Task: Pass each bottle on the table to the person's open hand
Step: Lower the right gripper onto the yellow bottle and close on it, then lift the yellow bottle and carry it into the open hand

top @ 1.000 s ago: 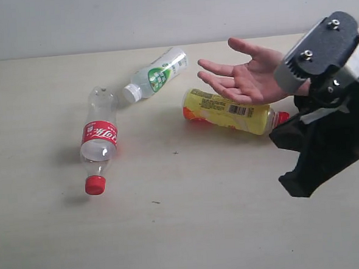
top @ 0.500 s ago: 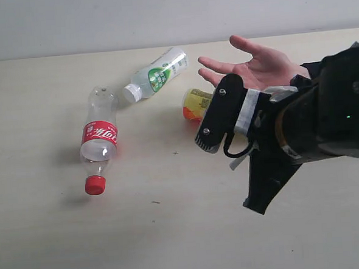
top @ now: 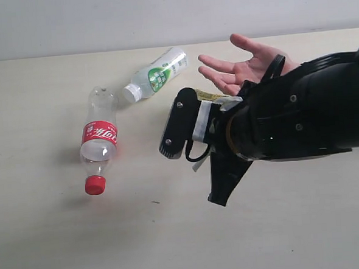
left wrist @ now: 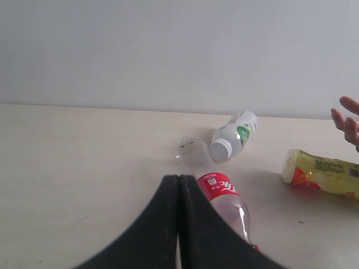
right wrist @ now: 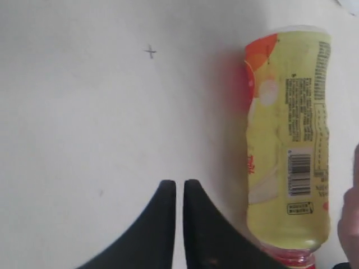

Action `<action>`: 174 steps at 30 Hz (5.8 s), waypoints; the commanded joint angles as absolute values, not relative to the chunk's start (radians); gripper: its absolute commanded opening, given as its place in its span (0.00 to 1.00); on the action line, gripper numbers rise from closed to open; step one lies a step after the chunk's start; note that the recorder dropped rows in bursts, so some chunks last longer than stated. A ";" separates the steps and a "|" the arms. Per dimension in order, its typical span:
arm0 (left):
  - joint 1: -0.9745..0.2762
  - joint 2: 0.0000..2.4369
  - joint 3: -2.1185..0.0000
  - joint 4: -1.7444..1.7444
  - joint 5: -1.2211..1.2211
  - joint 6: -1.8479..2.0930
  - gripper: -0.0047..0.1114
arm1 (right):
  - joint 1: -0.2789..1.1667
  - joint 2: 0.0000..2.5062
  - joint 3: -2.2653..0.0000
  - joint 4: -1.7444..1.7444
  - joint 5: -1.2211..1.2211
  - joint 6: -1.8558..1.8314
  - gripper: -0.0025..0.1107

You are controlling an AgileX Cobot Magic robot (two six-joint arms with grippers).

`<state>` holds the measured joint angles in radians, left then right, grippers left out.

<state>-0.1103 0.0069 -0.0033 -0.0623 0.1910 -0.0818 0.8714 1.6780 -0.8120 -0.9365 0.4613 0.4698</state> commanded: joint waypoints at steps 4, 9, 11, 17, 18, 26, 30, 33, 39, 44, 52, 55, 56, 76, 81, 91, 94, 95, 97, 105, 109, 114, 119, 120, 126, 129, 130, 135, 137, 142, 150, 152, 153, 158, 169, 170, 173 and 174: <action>-0.108 0.000 0.000 -0.066 0.186 -0.081 0.04 | 0.872 1.720 -0.844 -1.090 0.476 0.570 0.23; -0.108 0.000 0.000 -0.066 0.186 -0.081 0.04 | 0.872 1.761 -0.844 -1.135 0.484 0.570 0.51; -0.108 0.000 0.000 -0.066 0.186 -0.081 0.04 | 0.872 1.779 -0.844 -1.172 0.484 0.596 0.59; -0.108 0.000 0.000 -0.066 0.186 -0.081 0.04 | 0.872 1.831 -0.844 -1.421 0.547 0.813 0.65; -0.108 0.000 0.000 -0.066 0.186 -0.081 0.04 | 0.872 1.838 -0.844 -1.454 0.565 0.846 0.67; -0.108 0.000 0.000 -0.066 0.186 -0.081 0.04 | 0.872 1.872 -0.844 -1.529 0.650 0.945 0.72; -0.108 0.000 0.000 -0.066 0.186 -0.081 0.04 | 0.872 1.895 -0.844 -1.575 0.638 0.952 0.72; -0.108 0.000 0.000 -0.066 0.186 -0.081 0.04 | 0.872 1.915 -0.844 -1.631 0.656 1.003 0.72; -0.108 0.000 0.000 -0.066 0.186 -0.081 0.04 | 0.872 1.923 -0.844 -1.713 0.712 1.078 0.72; -0.108 0.000 0.000 -0.066 0.186 -0.081 0.04 | 0.872 1.923 -0.844 -1.732 0.712 1.086 0.72; -0.108 0.000 0.000 -0.066 0.186 -0.081 0.04 | 0.866 1.923 -0.844 -1.744 0.712 1.128 0.72; -0.108 0.000 0.000 -0.066 0.186 -0.081 0.04 | 0.854 1.927 -0.844 -1.744 0.716 1.131 0.72; -0.108 0.000 0.000 -0.066 0.186 -0.081 0.04 | 0.853 1.933 -0.844 -1.744 0.724 1.131 0.72; -0.108 0.000 0.000 -0.066 0.186 -0.081 0.04 | 0.852 2.046 -0.936 -1.744 0.781 1.130 0.72; -0.108 0.000 0.000 -0.066 0.186 -0.081 0.04 | 0.836 2.078 -0.969 -1.744 0.788 1.130 0.72; -0.108 0.000 0.000 -0.066 0.186 -0.081 0.04 | 0.791 2.113 -0.995 -1.744 0.789 1.128 0.72; -0.108 0.000 0.000 -0.066 0.186 -0.081 0.04 | 0.791 2.115 -0.995 -1.744 0.774 1.128 0.72; -0.108 0.000 0.000 -0.066 0.186 -0.081 0.04 | 0.791 2.115 -0.995 -1.744 0.770 1.128 0.72; -0.108 0.000 0.000 -0.066 0.186 -0.081 0.04 | 0.791 2.118 -0.995 -1.744 0.768 1.128 0.72; -0.108 0.000 0.000 -0.066 0.186 -0.081 0.04 | 0.788 2.128 -0.995 -1.744 0.775 1.128 0.72; -0.108 0.000 0.000 -0.066 0.186 -0.081 0.04 | 0.788 2.128 -0.995 -1.744 0.777 1.128 0.72; -0.108 0.000 0.000 -0.066 0.186 -0.081 0.04 | 0.776 2.128 -0.995 -1.744 0.772 1.131 0.72; -0.108 0.000 0.000 -0.066 0.186 -0.081 0.04 | 0.769 2.128 -0.995 -1.744 0.774 1.131 0.72; -0.108 0.000 0.000 -0.066 0.186 -0.081 0.04 | 0.769 2.128 -0.995 -1.744 0.774 1.131 0.72; -0.108 0.000 0.000 -0.066 0.186 -0.081 0.04 | 0.769 2.128 -0.995 -1.744 0.750 1.131 0.66; -0.108 0.000 0.000 -0.066 0.186 -0.081 0.04 | 0.769 2.128 -0.995 -1.744 0.748 1.129 0.54; -0.108 0.000 0.000 -0.066 0.186 -0.081 0.04 | 0.769 2.128 -0.995 -1.744 0.750 1.129 0.49; -0.108 0.000 0.000 -0.066 0.186 -0.081 0.04 | 0.769 2.128 -0.995 -1.744 0.750 1.131 0.25; -0.108 0.000 0.000 -0.066 0.186 -0.081 0.04 | 0.769 2.128 -0.995 -1.744 0.750 1.131 0.17; -0.108 0.000 0.000 -0.066 0.186 -0.081 0.04 | 0.769 2.128 -0.995 -1.744 0.750 1.129 0.02; -0.108 0.000 0.000 -0.066 0.186 -0.081 0.04 | 0.819 2.128 -0.995 -1.727 0.772 1.127 0.02; -0.108 0.000 0.000 -0.066 0.186 -0.081 0.04 | 0.838 2.128 -0.995 -1.709 0.793 1.127 0.02; -0.108 0.000 0.000 -0.066 0.186 -0.081 0.04 | 0.850 2.128 -0.995 -1.696 0.793 1.127 0.02; -0.108 0.000 0.000 -0.066 0.186 -0.081 0.04 | 0.908 2.128 -0.995 -1.670 0.866 1.127 0.02; -0.108 0.000 0.000 -0.066 0.186 -0.081 0.04 | 0.972 1.914 -0.995 -1.370 0.858 0.952 0.02; -0.108 0.000 0.000 -0.066 0.186 -0.081 0.04 | 0.989 1.877 -0.995 -1.294 0.855 0.899 0.02; -0.108 0.000 0.000 -0.066 0.186 -0.081 0.04 | 1.022 1.826 -0.995 -1.154 0.855 0.814 0.02; -0.108 0.000 0.000 -0.066 0.186 -0.081 0.04 | 1.041 1.805 -0.995 -1.058 0.852 0.757 0.02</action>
